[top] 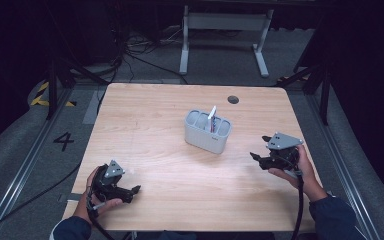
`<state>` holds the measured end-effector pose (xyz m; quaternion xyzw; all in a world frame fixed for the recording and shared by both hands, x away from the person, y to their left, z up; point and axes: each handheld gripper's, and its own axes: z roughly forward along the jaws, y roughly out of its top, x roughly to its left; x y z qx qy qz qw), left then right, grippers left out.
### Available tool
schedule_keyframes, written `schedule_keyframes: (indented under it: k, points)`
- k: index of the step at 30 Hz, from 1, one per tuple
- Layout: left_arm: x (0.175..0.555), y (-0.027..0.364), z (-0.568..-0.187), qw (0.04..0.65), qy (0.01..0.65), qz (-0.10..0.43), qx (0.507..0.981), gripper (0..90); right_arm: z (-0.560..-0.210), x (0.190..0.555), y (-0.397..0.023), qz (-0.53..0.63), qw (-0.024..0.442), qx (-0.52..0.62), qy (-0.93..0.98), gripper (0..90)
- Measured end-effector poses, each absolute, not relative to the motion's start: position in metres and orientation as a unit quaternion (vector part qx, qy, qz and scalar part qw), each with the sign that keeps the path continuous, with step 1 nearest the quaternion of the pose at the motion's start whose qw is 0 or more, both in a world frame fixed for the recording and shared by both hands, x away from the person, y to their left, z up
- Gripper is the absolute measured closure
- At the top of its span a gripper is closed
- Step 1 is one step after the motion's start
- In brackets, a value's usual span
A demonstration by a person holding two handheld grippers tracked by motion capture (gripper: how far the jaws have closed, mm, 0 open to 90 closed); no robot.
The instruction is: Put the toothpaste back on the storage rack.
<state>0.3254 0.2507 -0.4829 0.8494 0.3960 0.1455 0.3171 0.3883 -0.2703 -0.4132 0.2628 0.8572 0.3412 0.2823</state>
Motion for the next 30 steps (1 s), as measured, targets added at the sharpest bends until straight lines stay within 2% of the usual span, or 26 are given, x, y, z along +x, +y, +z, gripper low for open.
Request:
schedule_keyframes:
  k: [19,30]
  points:
    - [0.326,0.251,-0.483,0.318,0.391,0.143,0.852,0.3,-0.455,0.354,-0.324,0.312,0.260,0.322,0.855,27.2]
    - [0.328,0.251,-0.483,0.316,0.390,0.145,0.853,0.3,-0.479,0.331,-0.369,0.336,0.216,0.390,0.830,27.4]
